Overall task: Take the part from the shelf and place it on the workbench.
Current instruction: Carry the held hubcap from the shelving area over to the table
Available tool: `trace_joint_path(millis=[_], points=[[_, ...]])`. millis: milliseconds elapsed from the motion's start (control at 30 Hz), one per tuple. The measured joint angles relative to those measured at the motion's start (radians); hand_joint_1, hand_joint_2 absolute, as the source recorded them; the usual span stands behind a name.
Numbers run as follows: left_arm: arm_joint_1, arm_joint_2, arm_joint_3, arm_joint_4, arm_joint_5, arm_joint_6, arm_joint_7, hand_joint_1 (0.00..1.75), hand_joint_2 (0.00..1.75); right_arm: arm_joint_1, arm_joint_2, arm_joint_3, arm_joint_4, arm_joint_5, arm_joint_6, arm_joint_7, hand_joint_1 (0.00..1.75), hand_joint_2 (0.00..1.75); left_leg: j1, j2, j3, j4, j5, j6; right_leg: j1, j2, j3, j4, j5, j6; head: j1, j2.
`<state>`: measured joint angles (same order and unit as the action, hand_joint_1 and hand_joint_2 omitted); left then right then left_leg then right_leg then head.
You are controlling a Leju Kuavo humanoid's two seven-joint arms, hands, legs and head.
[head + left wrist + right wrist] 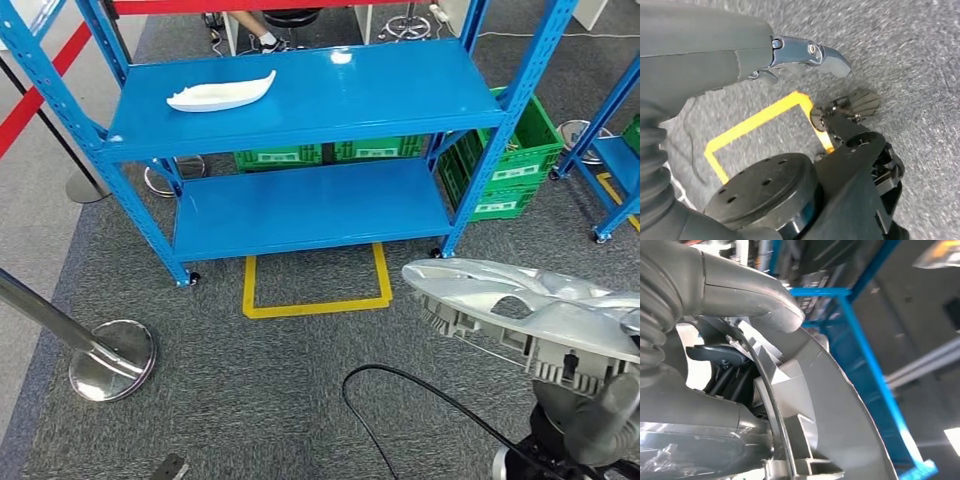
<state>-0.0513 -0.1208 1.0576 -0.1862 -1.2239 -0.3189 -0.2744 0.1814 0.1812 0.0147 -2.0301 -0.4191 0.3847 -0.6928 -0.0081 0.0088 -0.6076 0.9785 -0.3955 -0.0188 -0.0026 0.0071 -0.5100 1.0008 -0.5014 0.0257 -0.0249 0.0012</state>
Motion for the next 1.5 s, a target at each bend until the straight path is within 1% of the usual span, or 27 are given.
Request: trace_joint_path(millis=[67, 167, 200, 233, 300, 367, 400, 433, 500, 567, 633, 700, 733, 767, 833, 900, 933, 1000, 1067, 1133, 1200, 1233, 1267, 1300, 1367, 1433, 1500], points=[[0.0, 0.003, -0.007, 0.0, -0.008, 0.017, -0.009, 0.0, 1.75, 0.005, 0.002, -0.002, -0.004, -0.005, 0.012, -0.002, 1.75, 1.75, 0.001, -0.002, -0.019, 0.042, -0.04, -0.011, -0.004, 0.007, -0.008, -0.001, 0.013, -0.016, -0.003, 0.0], [0.0, 0.003, -0.015, 0.0, -0.015, 0.034, 0.012, 0.0, 1.75, 0.009, 0.006, -0.006, -0.007, -0.015, 0.026, -0.002, 1.75, 1.75, 0.004, -0.005, -0.086, 0.226, -0.147, -0.021, -0.003, 0.02, -0.024, 0.0, 0.03, -0.029, -0.006, 0.0], [0.0, 0.003, -0.017, 0.0, -0.016, 0.036, 0.022, 0.0, 1.75, 0.01, 0.008, -0.008, -0.007, -0.021, 0.031, -0.001, 1.75, 1.75, 0.005, -0.005, -0.1, 0.27, -0.16, -0.021, -0.002, 0.028, -0.03, 0.0, 0.035, -0.03, -0.006, 0.0], [0.0, 0.003, -0.018, 0.0, -0.016, 0.037, 0.03, 0.0, 1.75, 0.011, 0.008, -0.009, -0.007, -0.028, 0.036, 0.0, 1.75, 1.75, 0.005, -0.006, -0.097, 0.281, -0.153, -0.018, -0.001, 0.036, -0.035, 0.0, 0.039, -0.029, -0.006, 0.0], [0.0, 0.004, -0.018, 0.0, -0.014, 0.037, 0.039, 0.0, 1.75, 0.011, 0.011, -0.012, -0.007, -0.04, 0.043, 0.002, 1.75, 1.75, 0.005, -0.023, -0.043, 0.199, -0.097, -0.008, 0.0, 0.057, -0.043, 0.0, 0.046, -0.027, -0.006, 0.0], [0.0, 0.005, -0.018, 0.0, -0.012, 0.035, 0.045, 0.0, 1.75, 0.009, 0.015, -0.014, -0.008, -0.047, 0.048, 0.003, 1.75, 1.75, 0.007, -0.076, 0.032, 0.076, -0.051, 0.005, 0.001, 0.079, -0.052, 0.002, 0.052, -0.022, -0.005, 0.0], [0.001, 0.005, -0.019, 0.0, -0.012, 0.034, 0.046, 0.0, 1.75, 0.008, 0.018, -0.015, -0.01, -0.047, 0.048, 0.004, 1.75, 1.75, 0.007, -0.096, 0.054, 0.037, -0.042, 0.009, 0.0, 0.091, -0.058, 0.004, 0.057, -0.017, -0.005, 0.0], [0.001, 0.006, -0.019, 0.0, -0.012, 0.034, 0.047, 0.0, 1.75, 0.008, 0.02, -0.015, -0.012, -0.047, 0.047, 0.003, 1.75, 1.75, 0.007, -0.102, 0.063, 0.018, -0.041, 0.011, -0.001, 0.103, -0.065, 0.005, 0.061, -0.011, -0.005, 0.0], [-0.002, 0.005, -0.019, 0.0, -0.014, 0.033, 0.046, 0.0, 1.75, 0.011, 0.024, -0.017, -0.02, -0.042, 0.044, 0.0, 1.75, 1.75, 0.009, -0.076, 0.063, 0.0, -0.045, 0.014, -0.002, 0.121, -0.082, 0.009, 0.068, 0.002, -0.006, 0.0], [-0.005, 0.004, -0.019, 0.0, -0.016, 0.031, 0.046, 0.0, 1.75, 0.013, 0.025, -0.018, -0.027, -0.038, 0.042, -0.001, 1.75, 1.75, 0.014, -0.046, 0.063, -0.018, -0.045, 0.02, 0.003, 0.083, -0.108, 0.045, 0.041, 0.014, 0.003, 0.0], [-0.001, 0.005, -0.019, 0.0, -0.017, 0.03, 0.046, 0.0, 1.75, 0.011, 0.027, -0.019, -0.03, -0.031, 0.037, -0.002, 1.75, 1.75, 0.016, -0.018, 0.06, -0.022, -0.042, 0.024, 0.003, 0.024, -0.153, 0.155, -0.028, 0.025, 0.013, 0.0], [0.003, 0.005, -0.019, 0.0, -0.018, 0.029, 0.046, 0.0, 1.75, 0.012, 0.032, -0.025, -0.033, -0.009, 0.027, -0.002, 1.75, 1.75, 0.015, 0.013, 0.057, -0.019, -0.041, 0.024, -0.002, 0.003, -0.188, 0.268, -0.077, 0.034, 0.015, 0.0], [0.003, 0.005, -0.019, 0.0, -0.019, 0.028, 0.047, 0.0, 1.75, 0.013, 0.037, -0.031, -0.037, 0.007, 0.023, -0.002, 1.75, 1.75, 0.015, 0.028, 0.056, -0.017, -0.04, 0.024, -0.004, -0.001, -0.186, 0.281, -0.077, 0.037, 0.015, 0.0], [0.003, 0.004, -0.019, 0.0, -0.02, 0.028, 0.047, 0.0, 1.75, 0.013, 0.045, -0.041, -0.043, 0.022, 0.02, -0.002, 1.75, 1.75, 0.016, 0.041, 0.054, -0.015, -0.039, 0.023, -0.006, -0.005, -0.163, 0.254, -0.059, 0.039, 0.015, 0.0], [0.001, 0.003, -0.019, 0.0, -0.021, 0.026, 0.047, 0.0, 1.75, 0.013, 0.066, -0.065, -0.063, 0.048, 0.019, -0.003, 1.75, 1.75, 0.015, 0.065, 0.053, -0.01, -0.039, 0.018, -0.006, -0.038, -0.079, 0.12, -0.008, 0.043, 0.015, 0.0], [0.0, 0.004, -0.019, 0.0, -0.021, 0.026, 0.047, 0.0, 1.75, 0.012, 0.087, -0.087, -0.083, 0.064, 0.019, -0.003, 1.75, 1.75, 0.01, 0.083, 0.051, -0.003, -0.038, 0.008, -0.003, -0.068, -0.024, 0.021, 0.019, 0.033, 0.013, 0.0], [0.0, 0.004, -0.019, 0.0, -0.021, 0.026, 0.047, 0.0, 1.75, 0.012, 0.096, -0.096, -0.089, 0.068, 0.019, -0.003, 1.75, 1.75, 0.007, 0.091, 0.05, -0.001, -0.036, 0.002, 0.0, -0.071, -0.021, 0.009, 0.02, 0.025, 0.012, 0.0], [-0.001, 0.005, -0.019, 0.0, -0.021, 0.025, 0.048, 0.0, 1.75, 0.014, 0.108, -0.111, -0.099, 0.071, 0.018, -0.003, 1.75, 1.75, 0.008, 0.104, 0.048, 0.0, -0.034, -0.009, 0.0, -0.046, -0.034, 0.012, 0.029, 0.006, 0.011, 0.0], [-0.002, 0.005, -0.019, 0.0, -0.021, 0.025, 0.048, 0.0, 1.75, 0.015, 0.118, -0.122, -0.108, 0.074, 0.017, -0.004, 1.75, 1.75, 0.011, 0.069, 0.035, 0.028, -0.064, -0.021, -0.003, -0.025, -0.044, 0.012, 0.041, -0.01, 0.01, 0.0], [-0.001, 0.004, -0.02, 0.0, -0.021, 0.025, 0.049, 0.0, 1.75, 0.015, 0.123, -0.129, -0.116, 0.083, 0.011, -0.004, 1.75, 1.75, 0.013, 0.015, -0.007, 0.13, -0.135, -0.026, -0.005, -0.003, -0.056, 0.011, 0.053, -0.024, 0.008, 0.0], [0.001, 0.003, -0.019, 0.0, -0.021, 0.026, 0.052, 0.0, 1.75, 0.015, 0.124, -0.136, -0.123, 0.096, -0.005, -0.004, 1.75, 1.75, 0.013, -0.002, -0.058, 0.253, -0.192, -0.024, -0.004, 0.023, -0.07, 0.011, 0.063, -0.029, 0.007, 0.0], [0.001, 0.003, -0.019, 0.0, -0.02, 0.025, 0.054, 0.0, 1.75, 0.016, 0.125, -0.139, -0.128, 0.103, -0.016, -0.004, 1.75, 1.75, 0.013, -0.004, -0.067, 0.28, -0.195, -0.021, -0.003, 0.038, -0.076, 0.012, 0.068, -0.028, 0.007, 0.0], [0.001, 0.003, -0.019, 0.0, -0.018, 0.025, 0.056, 0.0, 1.75, 0.016, 0.125, -0.142, -0.135, 0.112, -0.029, -0.004, 1.75, 1.75, 0.012, -0.007, -0.059, 0.27, -0.179, -0.018, -0.003, 0.052, -0.081, 0.012, 0.072, -0.026, 0.007, 0.0], [0.0, 0.003, -0.019, 0.0, -0.017, 0.024, 0.058, 0.0, 1.75, 0.015, 0.125, -0.145, -0.143, 0.121, -0.043, -0.004, 1.75, 1.75, 0.012, -0.013, -0.034, 0.227, -0.149, -0.013, -0.003, 0.066, -0.084, 0.012, 0.076, -0.023, 0.007, 0.0], [-0.001, 0.003, -0.018, 0.0, -0.015, 0.023, 0.061, 0.0, 1.75, 0.012, 0.125, -0.149, -0.163, 0.134, -0.08, -0.004, 1.75, 1.75, 0.015, -0.06, 0.037, 0.1, -0.092, -0.004, -0.002, 0.092, -0.09, 0.015, 0.082, -0.016, 0.007, 0.0], [-0.001, 0.005, -0.018, 0.0, -0.016, 0.028, 0.065, 0.0, 1.75, 0.006, 0.126, -0.154, -0.184, 0.144, -0.122, -0.004, 1.75, 1.75, 0.018, -0.098, 0.076, 0.022, -0.078, 0.001, -0.001, 0.116, -0.103, 0.02, 0.09, -0.006, 0.008, 0.0], [-0.001, 0.007, -0.014, 0.0, -0.006, 0.033, 0.068, 0.0, 1.75, 0.002, 0.126, -0.158, -0.197, 0.147, -0.154, -0.004, 1.75, 1.75, 0.019, -0.083, 0.077, 0.009, -0.08, 0.006, -0.004, 0.141, -0.118, 0.021, 0.1, 0.007, 0.008, 0.0]])
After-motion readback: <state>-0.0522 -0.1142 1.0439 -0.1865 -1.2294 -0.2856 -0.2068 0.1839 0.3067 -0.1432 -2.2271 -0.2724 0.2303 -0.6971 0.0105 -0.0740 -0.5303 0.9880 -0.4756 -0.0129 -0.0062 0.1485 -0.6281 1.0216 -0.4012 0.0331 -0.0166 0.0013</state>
